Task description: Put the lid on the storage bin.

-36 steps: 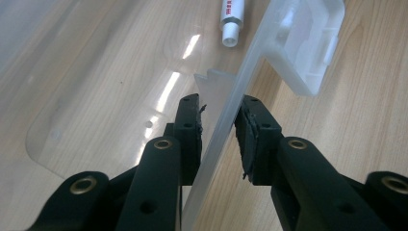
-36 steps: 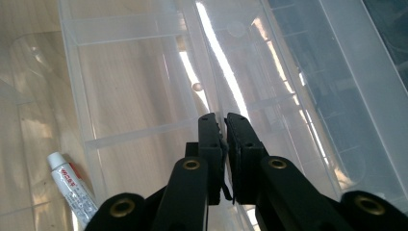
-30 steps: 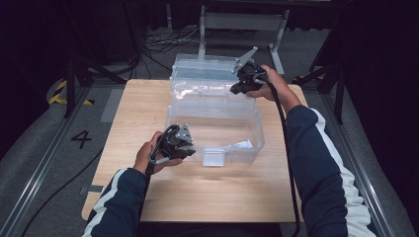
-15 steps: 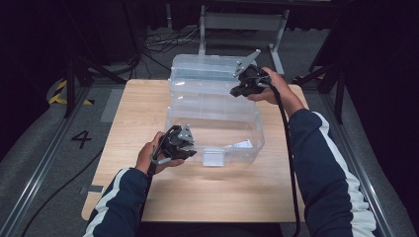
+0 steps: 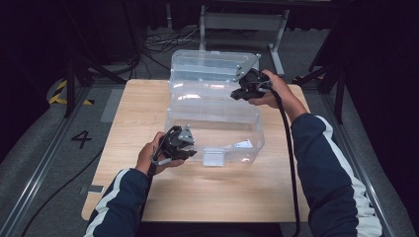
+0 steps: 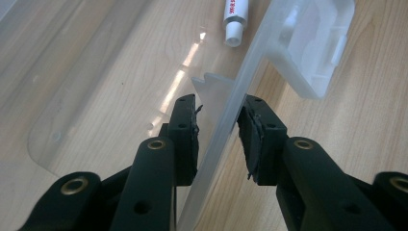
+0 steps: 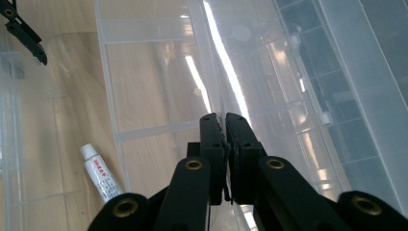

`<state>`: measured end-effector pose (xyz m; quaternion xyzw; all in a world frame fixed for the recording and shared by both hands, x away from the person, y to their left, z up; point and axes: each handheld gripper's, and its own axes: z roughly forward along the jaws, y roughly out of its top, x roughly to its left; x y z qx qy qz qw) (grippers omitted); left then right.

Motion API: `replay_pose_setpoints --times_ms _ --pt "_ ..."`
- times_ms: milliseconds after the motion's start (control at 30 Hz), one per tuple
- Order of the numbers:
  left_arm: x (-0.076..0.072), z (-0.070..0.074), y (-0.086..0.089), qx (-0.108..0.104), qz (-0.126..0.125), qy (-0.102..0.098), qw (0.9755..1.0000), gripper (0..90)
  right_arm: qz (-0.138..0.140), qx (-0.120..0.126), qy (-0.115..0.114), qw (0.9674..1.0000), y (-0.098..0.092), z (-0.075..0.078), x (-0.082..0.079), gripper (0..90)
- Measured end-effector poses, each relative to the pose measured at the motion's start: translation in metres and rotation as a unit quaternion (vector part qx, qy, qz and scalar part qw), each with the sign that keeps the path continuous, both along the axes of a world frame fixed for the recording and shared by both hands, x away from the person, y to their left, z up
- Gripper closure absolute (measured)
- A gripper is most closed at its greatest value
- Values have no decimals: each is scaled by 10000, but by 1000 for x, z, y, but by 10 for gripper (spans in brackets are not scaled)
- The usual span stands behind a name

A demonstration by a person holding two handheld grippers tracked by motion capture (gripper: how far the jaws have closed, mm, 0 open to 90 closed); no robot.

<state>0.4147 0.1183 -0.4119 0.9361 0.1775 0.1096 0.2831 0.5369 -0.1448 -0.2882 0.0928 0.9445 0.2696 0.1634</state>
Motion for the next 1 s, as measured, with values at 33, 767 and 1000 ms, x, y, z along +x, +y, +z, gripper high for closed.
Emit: replay_pose_setpoints --times_ms 33,767,1000 --pt "0 0 0 3 2 -1 10000 685 26 13 15 10000 0 0 0 873" --pt "0 0 0 -6 9 -10 10000 677 40 73 -123 9999 -2 -1 -25 874" --pt "-1 -1 0 -6 4 -23 10000 675 45 202 -166 9996 -4 -4 -37 872"
